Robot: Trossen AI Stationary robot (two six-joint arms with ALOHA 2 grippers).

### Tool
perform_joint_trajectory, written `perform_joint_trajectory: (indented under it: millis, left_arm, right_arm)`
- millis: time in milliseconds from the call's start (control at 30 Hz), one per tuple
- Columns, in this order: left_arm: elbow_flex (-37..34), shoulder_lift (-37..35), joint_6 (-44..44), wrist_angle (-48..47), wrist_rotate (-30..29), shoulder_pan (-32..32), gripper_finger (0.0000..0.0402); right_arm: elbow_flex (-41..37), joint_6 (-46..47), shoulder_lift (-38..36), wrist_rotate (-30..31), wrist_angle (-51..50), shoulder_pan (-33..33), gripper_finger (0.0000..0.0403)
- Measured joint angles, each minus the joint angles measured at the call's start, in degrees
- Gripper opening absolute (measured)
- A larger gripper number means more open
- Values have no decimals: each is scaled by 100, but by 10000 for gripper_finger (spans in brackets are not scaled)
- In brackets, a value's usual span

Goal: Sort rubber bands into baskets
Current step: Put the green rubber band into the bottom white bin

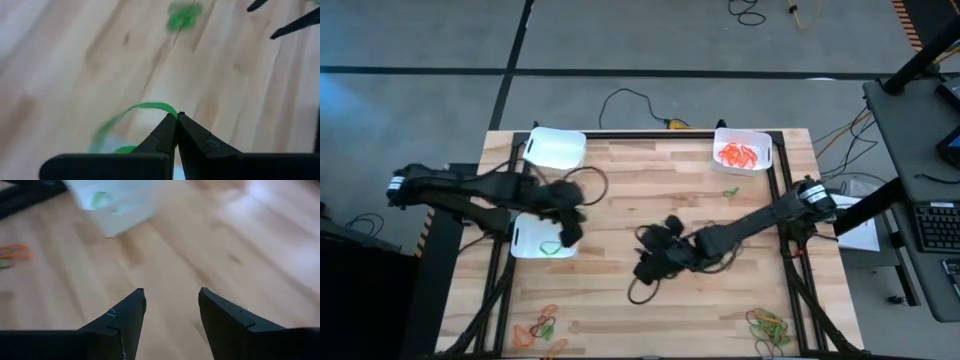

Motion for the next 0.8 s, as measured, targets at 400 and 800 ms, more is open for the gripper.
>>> perform_joint_trajectory:
  millis: [400,800]
  left_arm:
    - [-1703,-661,-3037,-173,47,-583,0]
    - [-2240,-251,-3300,-30,197,-581,39]
  right_arm:
    - [145,-811,70,-324,560,-340,178]
    - [166,-1164,72,-273,597,-335,178]
